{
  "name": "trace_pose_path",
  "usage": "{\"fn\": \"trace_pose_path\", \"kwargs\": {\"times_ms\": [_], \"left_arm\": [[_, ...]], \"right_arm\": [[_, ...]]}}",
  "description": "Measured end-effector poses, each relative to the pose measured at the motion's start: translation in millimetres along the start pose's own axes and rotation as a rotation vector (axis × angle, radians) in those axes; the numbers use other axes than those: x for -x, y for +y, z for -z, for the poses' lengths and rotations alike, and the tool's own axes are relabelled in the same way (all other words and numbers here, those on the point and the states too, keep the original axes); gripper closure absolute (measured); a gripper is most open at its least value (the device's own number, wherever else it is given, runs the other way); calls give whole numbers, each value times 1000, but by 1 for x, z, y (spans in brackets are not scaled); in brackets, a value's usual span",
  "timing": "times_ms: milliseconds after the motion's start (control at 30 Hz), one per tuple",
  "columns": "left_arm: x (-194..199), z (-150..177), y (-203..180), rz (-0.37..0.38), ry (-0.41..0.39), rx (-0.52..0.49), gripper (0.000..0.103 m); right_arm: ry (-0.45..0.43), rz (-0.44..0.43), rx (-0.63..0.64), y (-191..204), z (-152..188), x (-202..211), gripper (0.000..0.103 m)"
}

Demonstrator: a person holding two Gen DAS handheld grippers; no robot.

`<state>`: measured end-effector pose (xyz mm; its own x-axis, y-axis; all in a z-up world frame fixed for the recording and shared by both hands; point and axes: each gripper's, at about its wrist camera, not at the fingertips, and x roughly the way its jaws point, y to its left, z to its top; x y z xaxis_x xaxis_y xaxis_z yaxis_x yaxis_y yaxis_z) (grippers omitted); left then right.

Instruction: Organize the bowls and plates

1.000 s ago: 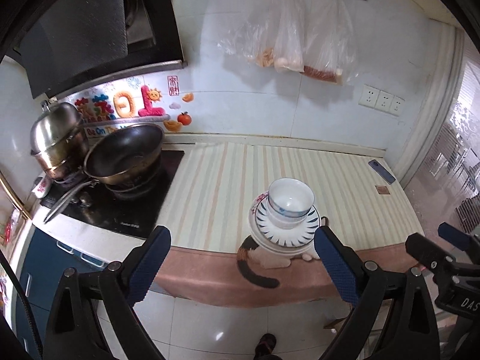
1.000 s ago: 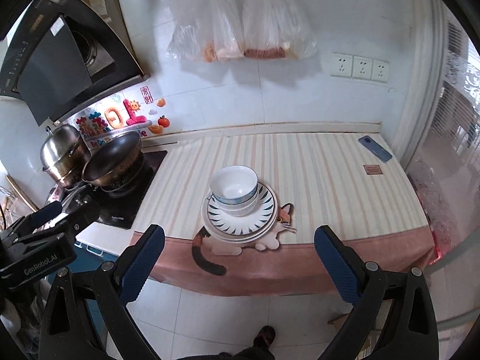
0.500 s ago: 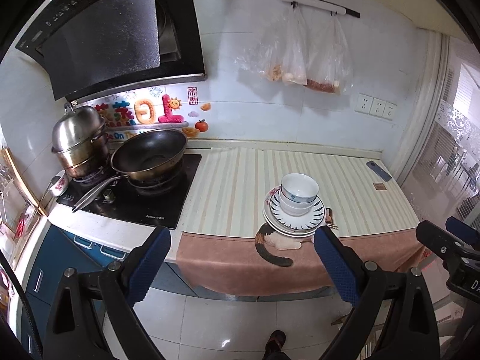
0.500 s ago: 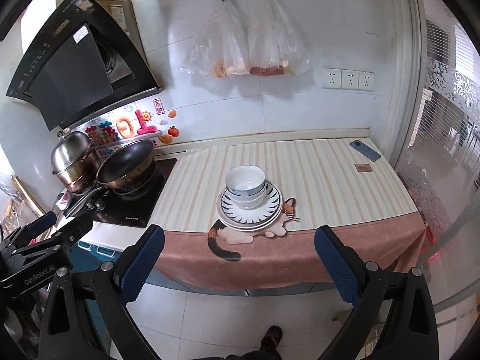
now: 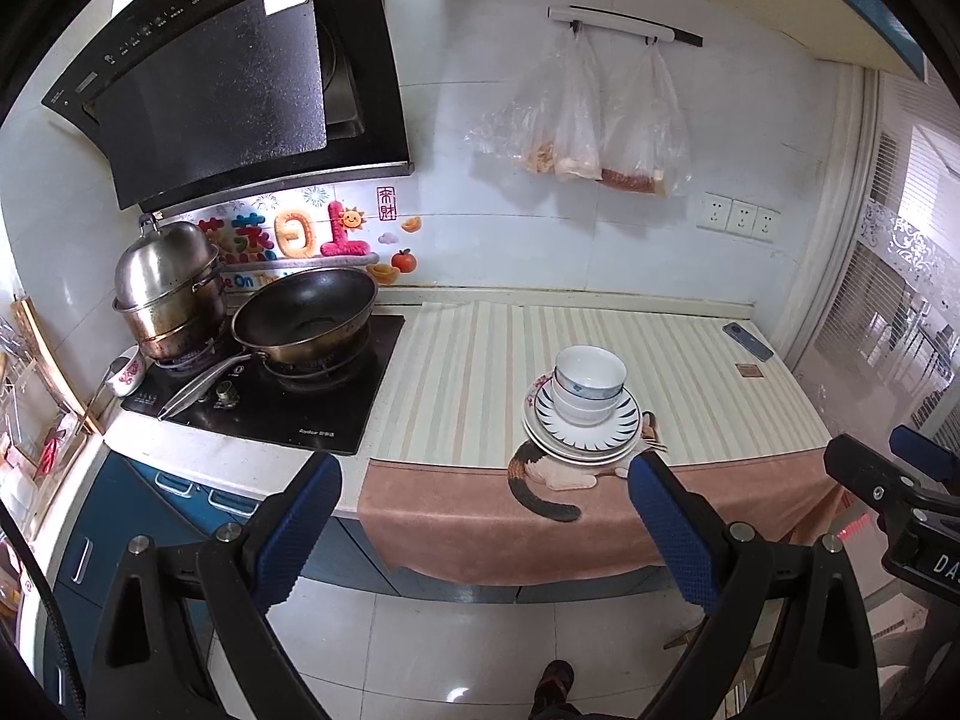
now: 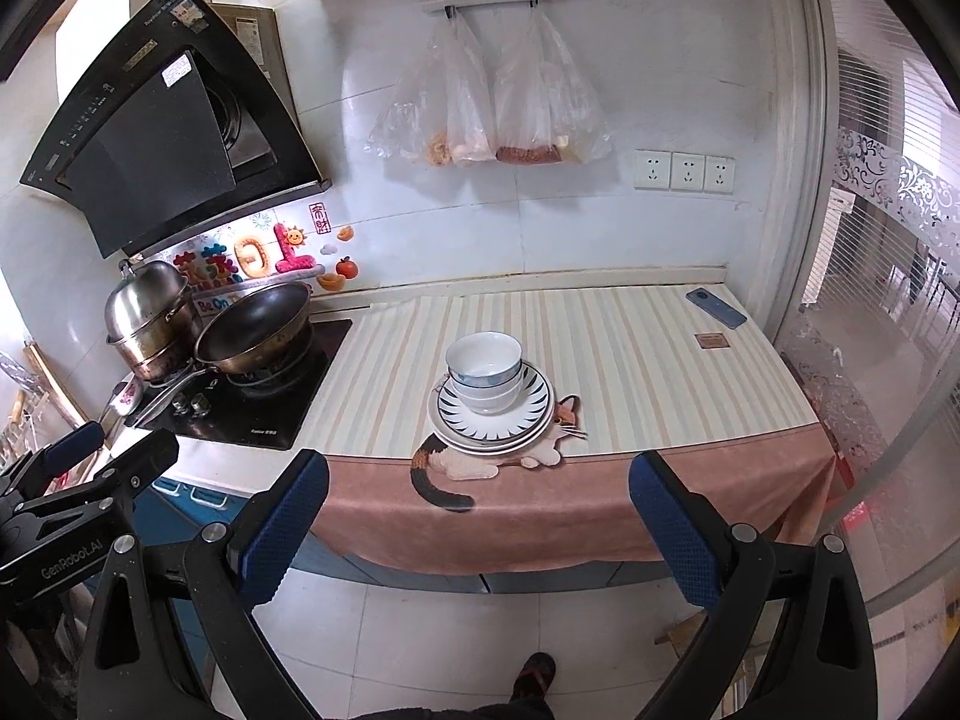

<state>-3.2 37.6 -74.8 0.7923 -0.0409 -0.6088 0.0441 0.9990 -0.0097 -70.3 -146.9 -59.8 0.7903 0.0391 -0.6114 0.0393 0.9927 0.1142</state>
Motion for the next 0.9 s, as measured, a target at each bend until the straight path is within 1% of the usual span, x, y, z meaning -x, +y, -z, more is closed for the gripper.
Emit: {"fn": "trace_pose_path", "kwargs": {"times_ms": [233,900], "left_arm": [[10,5,-2,3,-12,-1,5],[17,8,-4,0,-21,1,5]], "right_arm": [[-5,4,2,-3,3,6,1],[-3,5,-1,-1,5,14,1]]}}
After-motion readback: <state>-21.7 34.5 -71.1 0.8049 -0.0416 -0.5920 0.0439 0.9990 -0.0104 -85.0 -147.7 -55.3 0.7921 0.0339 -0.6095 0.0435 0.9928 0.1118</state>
